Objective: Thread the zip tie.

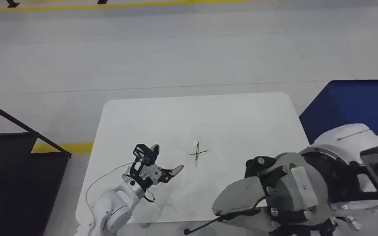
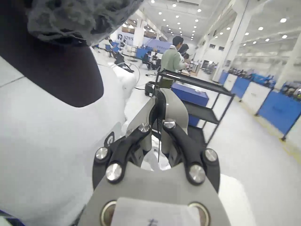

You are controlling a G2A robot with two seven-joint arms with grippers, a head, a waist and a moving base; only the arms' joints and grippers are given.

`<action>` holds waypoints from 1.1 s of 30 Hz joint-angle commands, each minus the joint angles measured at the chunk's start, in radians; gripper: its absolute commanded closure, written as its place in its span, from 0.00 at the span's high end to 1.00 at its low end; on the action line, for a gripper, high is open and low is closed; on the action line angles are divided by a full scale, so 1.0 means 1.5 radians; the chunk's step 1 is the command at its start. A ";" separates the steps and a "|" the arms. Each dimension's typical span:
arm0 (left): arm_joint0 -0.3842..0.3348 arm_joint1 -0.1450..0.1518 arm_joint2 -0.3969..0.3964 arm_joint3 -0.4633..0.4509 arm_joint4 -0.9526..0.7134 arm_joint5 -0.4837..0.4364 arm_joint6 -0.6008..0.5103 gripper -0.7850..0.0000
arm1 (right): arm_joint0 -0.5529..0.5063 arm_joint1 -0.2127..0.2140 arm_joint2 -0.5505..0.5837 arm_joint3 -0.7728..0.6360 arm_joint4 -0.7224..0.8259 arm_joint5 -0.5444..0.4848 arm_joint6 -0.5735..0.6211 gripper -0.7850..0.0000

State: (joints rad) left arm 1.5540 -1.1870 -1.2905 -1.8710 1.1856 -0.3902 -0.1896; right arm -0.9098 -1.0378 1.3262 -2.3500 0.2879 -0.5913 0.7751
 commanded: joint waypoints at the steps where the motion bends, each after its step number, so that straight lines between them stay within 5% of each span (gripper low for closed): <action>1: 0.000 0.000 0.000 0.000 0.000 0.000 0.000 1.00 | 0.016 0.003 -0.016 0.000 0.177 0.130 0.054 0.00; 3: 0.000 0.000 0.000 0.000 0.000 0.000 0.000 1.00 | 0.018 0.008 -0.032 0.000 0.300 0.304 0.104 0.00; 8: 0.000 0.000 0.000 0.000 0.000 0.000 0.000 1.00 | 0.052 0.011 -0.004 0.000 0.502 0.534 0.093 0.00; 16: 0.000 0.000 0.000 0.000 0.000 0.000 0.000 1.00 | 0.005 0.011 0.045 0.000 0.761 0.703 -0.027 0.00; 24: 0.000 0.000 0.000 0.000 0.000 0.000 0.000 1.00 | -0.013 0.008 0.039 0.000 0.769 0.692 -0.011 0.00; 30: 0.000 0.000 0.000 0.000 0.000 0.000 0.000 1.00 | 0.044 0.010 0.063 0.000 0.424 0.463 0.109 0.00; 33: 0.000 0.000 0.000 0.000 0.000 0.000 0.000 1.00 | 0.009 0.013 0.068 0.000 0.357 0.452 0.115 0.00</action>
State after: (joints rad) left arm 1.5540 -1.1870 -1.2905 -1.8710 1.1856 -0.3902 -0.1896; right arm -0.8712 -1.0195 1.4227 -2.3500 0.8654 0.0786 0.9528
